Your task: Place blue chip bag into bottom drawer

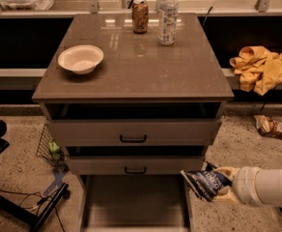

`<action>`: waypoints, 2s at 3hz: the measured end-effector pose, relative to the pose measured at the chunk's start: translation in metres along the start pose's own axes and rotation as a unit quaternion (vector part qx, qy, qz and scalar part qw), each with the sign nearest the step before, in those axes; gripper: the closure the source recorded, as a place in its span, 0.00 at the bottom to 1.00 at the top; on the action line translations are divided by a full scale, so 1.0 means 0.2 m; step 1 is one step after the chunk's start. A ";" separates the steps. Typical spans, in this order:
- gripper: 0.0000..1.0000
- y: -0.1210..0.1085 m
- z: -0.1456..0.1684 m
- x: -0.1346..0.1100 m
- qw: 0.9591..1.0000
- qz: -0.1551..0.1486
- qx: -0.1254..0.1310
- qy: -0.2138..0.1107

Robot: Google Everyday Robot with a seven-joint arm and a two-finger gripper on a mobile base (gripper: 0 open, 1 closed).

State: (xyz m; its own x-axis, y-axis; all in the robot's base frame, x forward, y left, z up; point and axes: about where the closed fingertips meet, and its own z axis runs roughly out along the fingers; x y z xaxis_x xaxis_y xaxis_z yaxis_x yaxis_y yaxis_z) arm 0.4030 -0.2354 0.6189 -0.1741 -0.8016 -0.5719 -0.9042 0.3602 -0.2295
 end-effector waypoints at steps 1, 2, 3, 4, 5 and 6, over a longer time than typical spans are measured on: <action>1.00 0.04 0.32 0.18 0.997 0.015 -0.027 -0.071; 1.00 0.12 0.57 0.35 0.991 0.038 -0.053 -0.113; 1.00 0.25 0.88 0.53 0.982 0.073 -0.084 -0.154; 1.00 0.25 0.88 0.53 0.982 0.073 -0.084 -0.154; 1.00 0.29 1.03 0.50 0.981 0.084 -0.094 -0.148; 1.00 0.30 1.33 0.42 0.980 0.083 -0.094 -0.156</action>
Offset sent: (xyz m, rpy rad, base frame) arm 0.0034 0.0126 -0.2380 0.4272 0.1281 0.0571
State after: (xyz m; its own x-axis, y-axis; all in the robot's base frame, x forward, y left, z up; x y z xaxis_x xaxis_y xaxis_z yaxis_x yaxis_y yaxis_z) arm 0.4369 -0.1541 0.3471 -0.2238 -0.5436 -0.8089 -0.9344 0.3556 0.0196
